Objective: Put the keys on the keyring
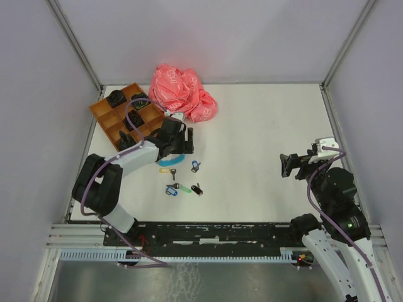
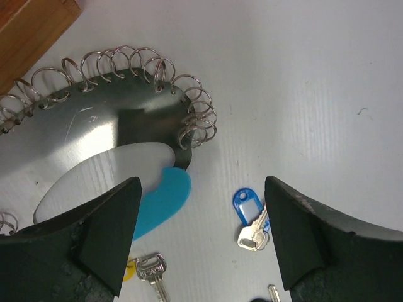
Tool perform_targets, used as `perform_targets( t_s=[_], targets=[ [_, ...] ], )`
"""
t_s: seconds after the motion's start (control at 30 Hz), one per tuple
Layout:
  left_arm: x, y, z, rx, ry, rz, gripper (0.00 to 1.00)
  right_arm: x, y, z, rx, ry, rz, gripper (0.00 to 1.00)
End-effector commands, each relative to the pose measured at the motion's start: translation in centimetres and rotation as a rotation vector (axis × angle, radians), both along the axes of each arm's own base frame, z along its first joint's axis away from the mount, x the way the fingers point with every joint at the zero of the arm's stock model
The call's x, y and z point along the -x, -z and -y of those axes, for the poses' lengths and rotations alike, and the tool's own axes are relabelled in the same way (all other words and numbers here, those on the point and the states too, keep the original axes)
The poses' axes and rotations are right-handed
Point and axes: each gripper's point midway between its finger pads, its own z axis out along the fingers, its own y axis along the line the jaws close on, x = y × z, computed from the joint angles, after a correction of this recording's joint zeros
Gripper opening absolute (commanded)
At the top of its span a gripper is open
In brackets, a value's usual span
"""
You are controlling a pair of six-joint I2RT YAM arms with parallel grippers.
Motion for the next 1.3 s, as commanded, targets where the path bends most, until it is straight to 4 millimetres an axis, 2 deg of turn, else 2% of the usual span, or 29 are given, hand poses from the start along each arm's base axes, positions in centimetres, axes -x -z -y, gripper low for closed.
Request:
perform_targets(
  t_s=[0.0,0.33,0.53,0.63,0.83,1.07,1.27],
  targets=[
    [-2.6,-0.6,0.3,-0.108,0.014,0.051,0.85,-0.1,-1.3,-0.1,-0.030,-0.001,0.055,1.00],
    [-2.8,4.0,1.4,-0.205,0.075,-0.069,0.75,0.1,-1.5,0.3,-0.029,0.015,0.073,1.00],
    [-2.4,5.4,2.5,-0.208,0.109,-0.108,0.67,0.3,-1.6,0.5,-0.028,0.023,0.087,1.00],
    [-2.3,5.7,3.6,-0.196,0.148,-0.118,0.61,0.5,-1.6,0.6,-0.028,0.025,0.095,1.00],
    [-1.8,6.5,7.7,-0.182,0.290,-0.146,0.49,0.5,-1.7,0.7,-0.030,0.027,0.101,1.00],
    [0.1,6.1,15.3,-0.170,0.533,-0.106,0.46,0.6,-1.7,0.7,-0.032,0.025,0.104,1.00],
    [3.8,6.1,20.9,-0.146,0.730,-0.094,0.47,0.7,-1.8,0.6,-0.032,0.023,0.105,1.00]
  ],
)
